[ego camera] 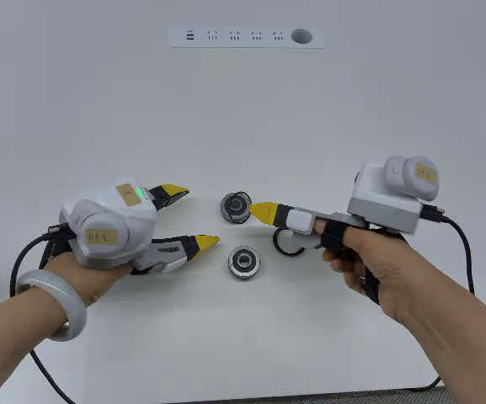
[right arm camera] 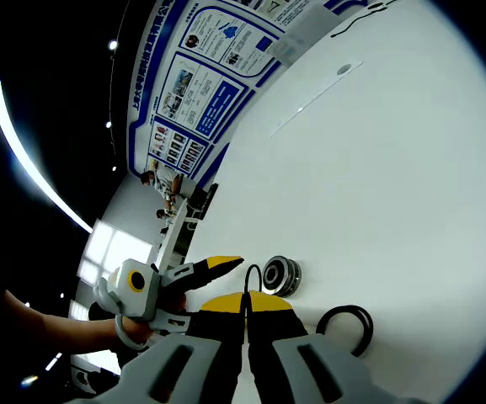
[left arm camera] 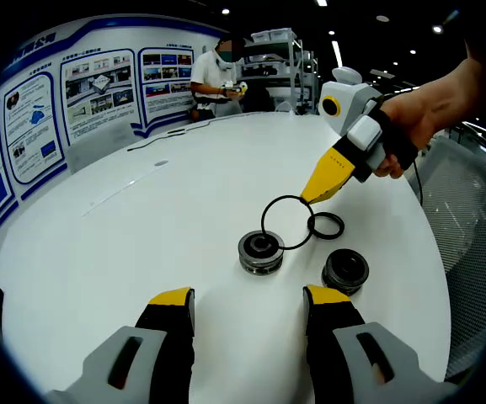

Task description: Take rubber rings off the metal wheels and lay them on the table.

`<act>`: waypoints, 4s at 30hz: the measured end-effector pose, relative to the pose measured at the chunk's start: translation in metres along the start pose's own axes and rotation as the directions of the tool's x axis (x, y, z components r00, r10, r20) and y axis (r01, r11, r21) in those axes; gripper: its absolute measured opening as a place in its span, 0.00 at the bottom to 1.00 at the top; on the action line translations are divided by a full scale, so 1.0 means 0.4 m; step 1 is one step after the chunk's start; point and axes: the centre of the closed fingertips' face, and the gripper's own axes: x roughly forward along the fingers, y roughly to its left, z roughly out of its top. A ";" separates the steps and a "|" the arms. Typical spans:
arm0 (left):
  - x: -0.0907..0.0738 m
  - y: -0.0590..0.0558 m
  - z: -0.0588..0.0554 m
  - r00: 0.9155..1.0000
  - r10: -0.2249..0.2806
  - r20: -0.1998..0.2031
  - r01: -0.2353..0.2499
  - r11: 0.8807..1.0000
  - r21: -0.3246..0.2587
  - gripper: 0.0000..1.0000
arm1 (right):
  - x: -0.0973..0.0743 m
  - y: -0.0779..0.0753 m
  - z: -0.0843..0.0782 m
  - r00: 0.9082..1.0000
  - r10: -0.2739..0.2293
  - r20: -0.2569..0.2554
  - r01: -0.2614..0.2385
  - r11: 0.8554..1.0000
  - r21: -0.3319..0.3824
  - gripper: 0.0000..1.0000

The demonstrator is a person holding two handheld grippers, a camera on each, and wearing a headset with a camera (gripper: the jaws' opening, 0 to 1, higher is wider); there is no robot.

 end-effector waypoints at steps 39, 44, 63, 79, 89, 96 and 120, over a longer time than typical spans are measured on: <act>-0.050 -0.013 -0.015 1.000 0.014 0.015 -0.013 0.998 -0.069 0.56 | -0.124 -0.136 -0.051 0.978 -0.206 0.009 0.206 0.974 -0.098 0.19; -0.065 -0.028 -0.014 1.000 0.007 0.027 -0.005 0.997 -0.076 0.57 | -0.131 -0.125 -0.056 0.979 -0.205 -0.002 0.201 0.963 -0.178 0.24; -0.146 -0.059 -0.027 0.998 0.032 0.047 -0.027 0.993 -0.113 0.60 | -0.171 -0.095 -0.076 0.973 -0.228 -0.021 0.196 0.876 -0.440 0.54; -0.221 -0.106 -0.057 0.997 0.057 0.047 -0.049 0.987 -0.151 0.67 | -0.205 -0.079 -0.122 0.960 -0.276 -0.050 0.182 0.747 -0.639 0.69; -0.255 -0.134 -0.071 0.997 0.066 0.050 -0.057 0.984 -0.171 0.75 | -0.223 -0.074 -0.144 0.957 -0.290 -0.014 0.193 0.672 -0.714 0.81; -0.265 -0.154 -0.064 0.994 0.061 0.088 -0.044 0.982 -0.183 0.80 | -0.239 -0.067 -0.152 0.959 -0.282 0.004 0.189 0.632 -0.751 0.92; -0.291 -0.125 -0.075 0.983 0.155 0.100 -0.130 0.967 -0.221 1.00 | -0.253 -0.048 -0.140 0.966 -0.254 0.046 0.199 0.620 -0.759 0.99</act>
